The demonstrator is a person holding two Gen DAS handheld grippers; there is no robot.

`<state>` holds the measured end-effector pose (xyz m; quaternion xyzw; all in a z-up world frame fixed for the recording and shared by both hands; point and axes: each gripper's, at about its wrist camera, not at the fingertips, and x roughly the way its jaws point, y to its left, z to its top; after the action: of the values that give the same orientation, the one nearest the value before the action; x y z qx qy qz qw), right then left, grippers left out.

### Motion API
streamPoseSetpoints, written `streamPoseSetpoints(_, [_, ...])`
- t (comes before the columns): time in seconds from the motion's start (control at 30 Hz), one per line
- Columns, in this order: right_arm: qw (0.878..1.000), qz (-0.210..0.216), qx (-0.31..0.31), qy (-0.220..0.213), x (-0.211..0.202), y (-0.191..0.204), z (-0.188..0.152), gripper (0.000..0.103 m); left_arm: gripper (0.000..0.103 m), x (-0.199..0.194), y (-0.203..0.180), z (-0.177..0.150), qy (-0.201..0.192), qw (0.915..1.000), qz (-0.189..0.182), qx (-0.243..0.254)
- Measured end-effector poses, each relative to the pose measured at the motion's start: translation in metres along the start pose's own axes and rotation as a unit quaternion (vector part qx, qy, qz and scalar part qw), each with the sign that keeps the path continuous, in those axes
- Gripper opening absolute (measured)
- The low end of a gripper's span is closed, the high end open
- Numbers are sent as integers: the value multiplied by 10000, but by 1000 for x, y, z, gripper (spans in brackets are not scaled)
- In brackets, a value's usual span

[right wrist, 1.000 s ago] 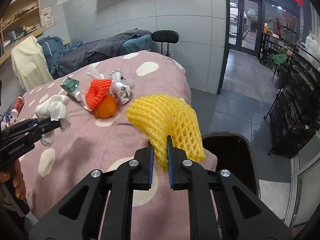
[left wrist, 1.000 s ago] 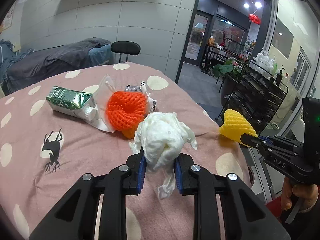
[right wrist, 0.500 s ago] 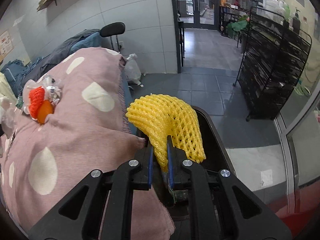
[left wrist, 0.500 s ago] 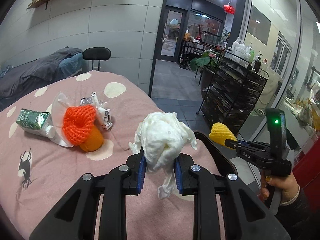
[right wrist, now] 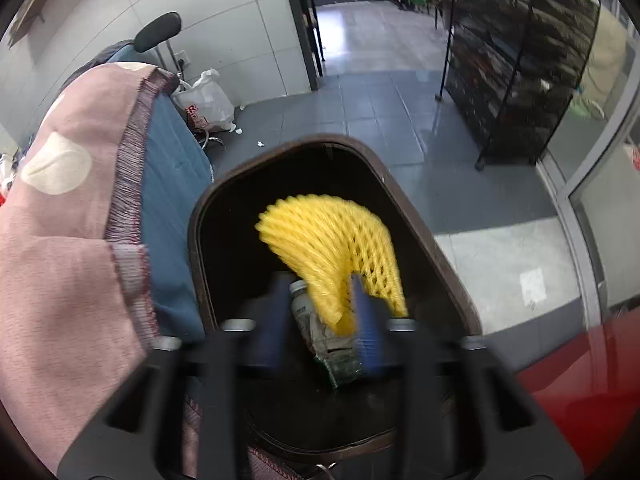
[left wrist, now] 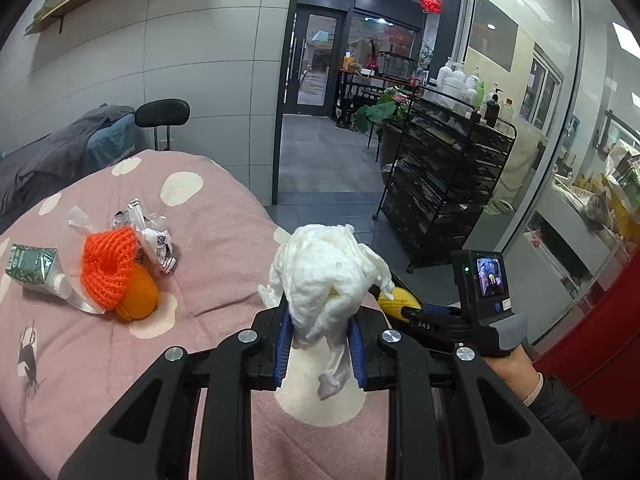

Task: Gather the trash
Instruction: 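Carry the yellow foam net to the brown bin and open the right tool, then lower the crumpled tissue into the bin and open the left tool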

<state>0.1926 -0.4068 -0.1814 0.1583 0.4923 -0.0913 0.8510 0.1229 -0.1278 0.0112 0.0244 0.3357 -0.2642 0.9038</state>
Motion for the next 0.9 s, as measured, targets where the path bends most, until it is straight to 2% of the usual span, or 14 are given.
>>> streamPoseSetpoints(0.03, [9999, -13, 83, -64, -1, -2, -2, 76, 24, 1, -2, 1, 5, 10000, -17, 30])
streamPoseSetpoints(0.07, [9999, -29, 108, -126, -2, -2, -4, 78, 24, 2, -5, 1, 7, 10000, -26, 51])
streamPoseSetpoints(0.47, [9988, -199, 242, -365, -36, -22, -16, 82, 24, 30, -51, 11, 179, 9977, -449, 469])
streamPoseSetpoints(0.67, [9975, -281, 475, -450, -52, -40, -21, 82, 24, 59, -82, 15, 503, 9932, -798, 685])
streamPoseSetpoints(0.83, [9965, -388, 580, -468, -58, -52, -25, 82, 24, 82, -98, 11, 771, 9896, -955, 753])
streamPoseSetpoints(0.9, [9962, -413, 618, -457, -58, -55, -26, 82, 24, 91, -103, 9, 848, 9887, -913, 829])
